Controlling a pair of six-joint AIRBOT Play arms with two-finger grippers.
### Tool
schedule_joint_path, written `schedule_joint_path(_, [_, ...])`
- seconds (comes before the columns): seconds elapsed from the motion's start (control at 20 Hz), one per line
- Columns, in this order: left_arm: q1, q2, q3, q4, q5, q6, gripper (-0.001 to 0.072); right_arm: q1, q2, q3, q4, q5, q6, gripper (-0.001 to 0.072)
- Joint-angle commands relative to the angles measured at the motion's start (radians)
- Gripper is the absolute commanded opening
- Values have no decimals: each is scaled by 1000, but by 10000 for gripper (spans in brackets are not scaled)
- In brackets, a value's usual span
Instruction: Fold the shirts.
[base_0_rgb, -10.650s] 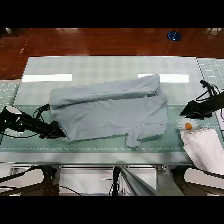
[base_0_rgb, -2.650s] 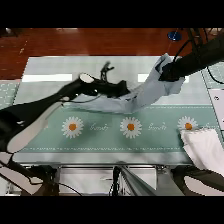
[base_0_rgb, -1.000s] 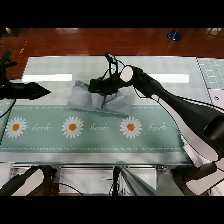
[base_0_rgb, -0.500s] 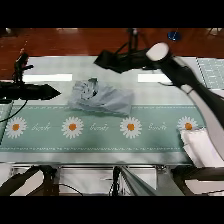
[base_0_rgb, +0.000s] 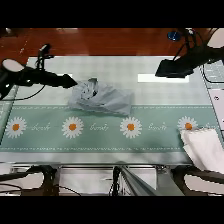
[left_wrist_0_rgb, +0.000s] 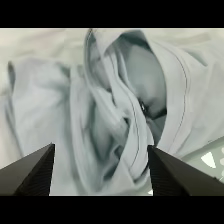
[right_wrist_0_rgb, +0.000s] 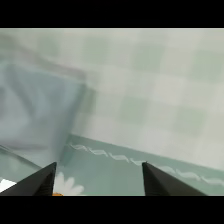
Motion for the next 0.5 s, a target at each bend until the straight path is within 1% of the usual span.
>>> schedule_joint_path(0.0, [-65,-219,204,2,-132,-8,720,-45,6,-33,-52,61,-35,615])
schedule_joint_path(0.15, [-95,-384,368,1,-317,-9,720,-44,6,-61,-43,40,-54,615])
schedule_joint_path(0.2, [-100,-422,403,2,-363,-27,720,-44,6,-73,-42,34,-61,615])
schedule_joint_path(0.3, [-102,-475,439,6,-418,-63,720,-44,6,-98,-39,27,-75,615])
schedule_joint_path(0.45, [-102,-499,441,55,-446,-108,720,-44,6,-150,-3,7,-92,615])
